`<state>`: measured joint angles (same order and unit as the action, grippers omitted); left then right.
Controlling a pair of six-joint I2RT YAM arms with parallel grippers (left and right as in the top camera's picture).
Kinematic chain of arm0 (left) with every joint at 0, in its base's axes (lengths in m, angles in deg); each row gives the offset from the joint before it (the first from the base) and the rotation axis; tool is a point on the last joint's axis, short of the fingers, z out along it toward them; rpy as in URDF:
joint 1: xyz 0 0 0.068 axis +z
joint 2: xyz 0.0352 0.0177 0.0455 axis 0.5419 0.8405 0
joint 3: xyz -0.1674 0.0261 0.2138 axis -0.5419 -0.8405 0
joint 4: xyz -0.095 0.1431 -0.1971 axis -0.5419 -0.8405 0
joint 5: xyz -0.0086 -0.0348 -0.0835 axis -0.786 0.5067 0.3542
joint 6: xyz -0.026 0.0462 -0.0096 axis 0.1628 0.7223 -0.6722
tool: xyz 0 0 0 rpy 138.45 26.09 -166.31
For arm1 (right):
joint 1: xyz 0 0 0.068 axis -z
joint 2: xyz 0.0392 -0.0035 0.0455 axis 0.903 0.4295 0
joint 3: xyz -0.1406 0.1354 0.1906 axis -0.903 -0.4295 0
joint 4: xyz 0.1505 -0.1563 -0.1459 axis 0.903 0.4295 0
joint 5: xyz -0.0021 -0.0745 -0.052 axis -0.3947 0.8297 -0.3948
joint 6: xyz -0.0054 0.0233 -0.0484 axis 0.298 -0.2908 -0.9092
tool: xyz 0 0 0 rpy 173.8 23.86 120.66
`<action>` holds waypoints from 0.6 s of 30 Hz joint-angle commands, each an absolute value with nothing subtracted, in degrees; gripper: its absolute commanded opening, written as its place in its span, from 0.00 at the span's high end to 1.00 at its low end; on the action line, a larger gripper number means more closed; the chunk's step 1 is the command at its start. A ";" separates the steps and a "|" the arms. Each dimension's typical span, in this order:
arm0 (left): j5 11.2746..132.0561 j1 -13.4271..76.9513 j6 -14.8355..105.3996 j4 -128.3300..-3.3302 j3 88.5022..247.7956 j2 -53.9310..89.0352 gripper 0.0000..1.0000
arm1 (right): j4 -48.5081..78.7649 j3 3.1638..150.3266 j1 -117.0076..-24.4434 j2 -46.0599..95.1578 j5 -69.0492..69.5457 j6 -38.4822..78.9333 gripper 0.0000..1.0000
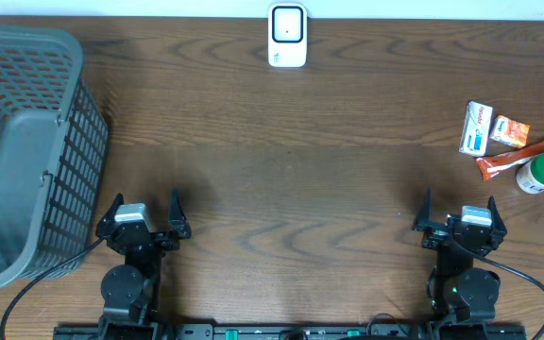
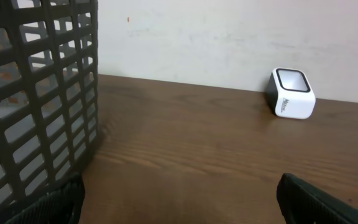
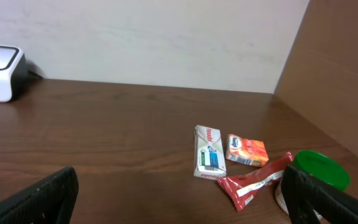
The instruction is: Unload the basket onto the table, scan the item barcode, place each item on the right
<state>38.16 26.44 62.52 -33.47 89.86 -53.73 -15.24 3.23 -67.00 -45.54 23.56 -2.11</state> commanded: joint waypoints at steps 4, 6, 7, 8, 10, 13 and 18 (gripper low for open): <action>38.51 26.75 63.72 -35.37 88.50 -53.87 0.02 | -14.39 3.19 -67.39 -45.95 19.41 0.27 0.01; 38.51 26.75 63.72 -35.37 88.50 -53.87 0.02 | -14.37 3.16 -67.39 -45.95 19.10 0.27 0.01; 38.51 26.75 63.72 -35.37 88.50 -53.87 0.02 | -14.35 3.16 -67.39 -45.95 19.01 0.31 0.01; 38.51 26.75 63.72 -35.37 88.50 -53.87 0.02 | -14.32 3.16 -67.39 -45.95 18.60 0.34 0.01; 38.51 26.75 63.72 -35.37 88.50 -53.87 0.02 | -14.17 3.16 -67.37 -45.95 17.85 1.91 0.01; 38.51 26.75 63.72 -35.37 88.50 -53.87 0.02 | -14.13 3.16 -67.17 -45.95 17.64 4.62 0.01; 38.51 26.75 63.72 -35.37 88.50 -53.87 0.02 | -14.04 3.16 -66.56 -45.95 17.40 8.01 0.01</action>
